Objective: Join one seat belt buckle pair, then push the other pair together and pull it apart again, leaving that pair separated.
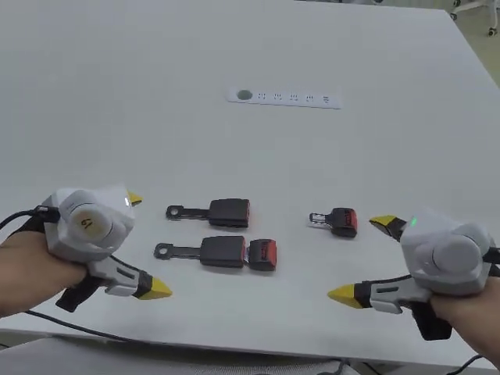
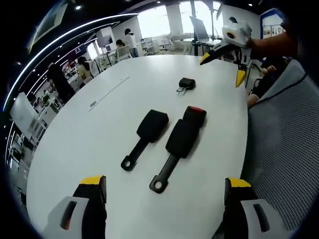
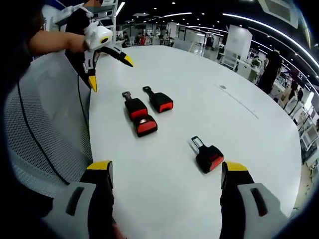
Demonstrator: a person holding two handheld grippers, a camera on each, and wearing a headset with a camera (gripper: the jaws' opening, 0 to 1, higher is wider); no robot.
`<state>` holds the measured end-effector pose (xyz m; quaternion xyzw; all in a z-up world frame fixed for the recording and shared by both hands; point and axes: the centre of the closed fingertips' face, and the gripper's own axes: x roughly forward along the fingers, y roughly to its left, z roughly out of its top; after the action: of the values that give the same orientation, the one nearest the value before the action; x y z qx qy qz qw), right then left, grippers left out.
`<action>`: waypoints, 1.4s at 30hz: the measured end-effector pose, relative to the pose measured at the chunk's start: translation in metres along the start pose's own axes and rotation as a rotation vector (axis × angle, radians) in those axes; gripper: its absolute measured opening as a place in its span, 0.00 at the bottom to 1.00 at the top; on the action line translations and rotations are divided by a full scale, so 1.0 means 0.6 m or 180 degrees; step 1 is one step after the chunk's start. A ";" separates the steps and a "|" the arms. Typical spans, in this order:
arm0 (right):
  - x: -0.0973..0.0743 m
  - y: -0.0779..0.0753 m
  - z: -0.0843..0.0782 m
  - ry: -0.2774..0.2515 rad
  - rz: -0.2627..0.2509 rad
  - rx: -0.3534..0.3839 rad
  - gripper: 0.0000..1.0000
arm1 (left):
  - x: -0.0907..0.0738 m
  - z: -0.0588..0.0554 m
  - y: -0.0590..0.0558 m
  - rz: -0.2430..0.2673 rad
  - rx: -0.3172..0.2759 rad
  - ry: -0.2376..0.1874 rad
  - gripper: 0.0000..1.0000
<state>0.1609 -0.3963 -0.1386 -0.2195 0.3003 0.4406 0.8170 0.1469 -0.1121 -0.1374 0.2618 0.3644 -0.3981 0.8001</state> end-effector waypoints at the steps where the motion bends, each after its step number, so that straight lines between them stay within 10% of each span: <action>1: -0.001 -0.001 0.001 -0.0012 -0.0033 0.0018 0.94 | -0.004 -0.006 -0.001 -0.0008 -0.0031 -0.0008 1.00; 8: -0.010 -0.016 0.018 -0.0104 -0.0312 0.0089 1.00 | -0.010 -0.024 0.005 -0.0010 -0.0300 -0.0048 1.00; 42: -0.032 0.010 0.021 -0.0132 -0.0298 0.0316 1.00 | -0.010 -0.015 -0.001 0.0087 -0.0334 -0.0101 1.00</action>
<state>0.1512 -0.3963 -0.1169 -0.1832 0.2942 0.3910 0.8527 0.1407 -0.1033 -0.1377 0.2182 0.3685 -0.3716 0.8237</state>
